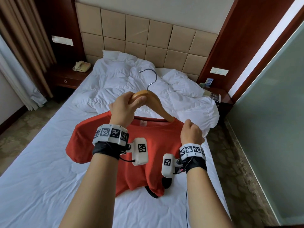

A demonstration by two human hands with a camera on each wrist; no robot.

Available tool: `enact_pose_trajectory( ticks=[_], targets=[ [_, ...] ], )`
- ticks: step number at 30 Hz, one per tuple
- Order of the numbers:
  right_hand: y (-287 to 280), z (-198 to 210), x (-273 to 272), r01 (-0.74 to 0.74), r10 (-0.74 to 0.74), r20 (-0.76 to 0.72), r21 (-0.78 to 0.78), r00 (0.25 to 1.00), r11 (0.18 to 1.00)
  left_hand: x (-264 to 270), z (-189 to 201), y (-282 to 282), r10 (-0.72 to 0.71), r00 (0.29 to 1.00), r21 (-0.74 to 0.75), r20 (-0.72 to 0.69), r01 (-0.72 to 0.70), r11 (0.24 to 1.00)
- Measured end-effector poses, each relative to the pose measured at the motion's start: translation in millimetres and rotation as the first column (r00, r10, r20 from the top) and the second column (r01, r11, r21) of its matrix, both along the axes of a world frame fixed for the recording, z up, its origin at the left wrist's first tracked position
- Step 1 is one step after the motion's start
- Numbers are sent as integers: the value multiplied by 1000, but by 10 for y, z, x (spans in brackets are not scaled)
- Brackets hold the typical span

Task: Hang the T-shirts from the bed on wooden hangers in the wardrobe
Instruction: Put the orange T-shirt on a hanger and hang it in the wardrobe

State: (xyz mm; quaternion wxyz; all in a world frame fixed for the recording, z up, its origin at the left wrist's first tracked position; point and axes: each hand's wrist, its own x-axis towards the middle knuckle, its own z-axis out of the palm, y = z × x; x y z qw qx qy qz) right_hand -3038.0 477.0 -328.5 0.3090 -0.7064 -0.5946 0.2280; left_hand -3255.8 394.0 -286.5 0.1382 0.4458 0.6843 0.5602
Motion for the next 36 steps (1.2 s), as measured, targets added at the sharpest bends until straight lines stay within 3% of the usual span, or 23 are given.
enact_pose_trajectory(
  ticks=[3, 5, 8, 10, 13, 17, 22, 26, 28, 36],
  targets=[
    [42, 9, 34, 12, -9, 51, -65, 999, 998, 20, -13, 33, -19, 1000, -22, -1, 19, 1000],
    [73, -3, 48, -18, 19, 85, -19, 996, 1000, 30, -20, 66, -44, 999, -21, 24, 44, 999],
    [43, 21, 27, -195, 179, 132, 118, 975, 974, 69, -17, 113, -65, 996, -1, 55, 65, 998],
    [2, 97, -20, -333, 308, 182, 125, 934, 934, 112, -9, 135, -70, 996, -2, 62, 70, 998],
    [-61, 273, -81, -436, 434, 45, 98, 900, 895, 161, -35, 169, -101, 993, 2, 61, 101, 995],
    [-108, 314, -30, -514, 511, 48, 99, 858, 852, 191, -69, 190, -124, 990, 19, 66, 123, 992],
    [-145, 199, 44, -430, 430, 47, 210, 902, 878, 286, -96, 172, -176, 984, 3, 29, 176, 984],
    [-165, 128, 121, -362, 367, 40, 292, 930, 885, 310, -89, 138, -50, 990, -235, -133, 18, 972],
    [-180, 131, 155, -339, 343, 43, 314, 938, 887, 332, -104, 144, -86, 990, -301, -116, 47, 952],
    [-262, 76, 516, -267, 295, -51, 299, 954, 916, 734, -240, 305, -223, 975, -201, -20, 215, 956]
  ],
)
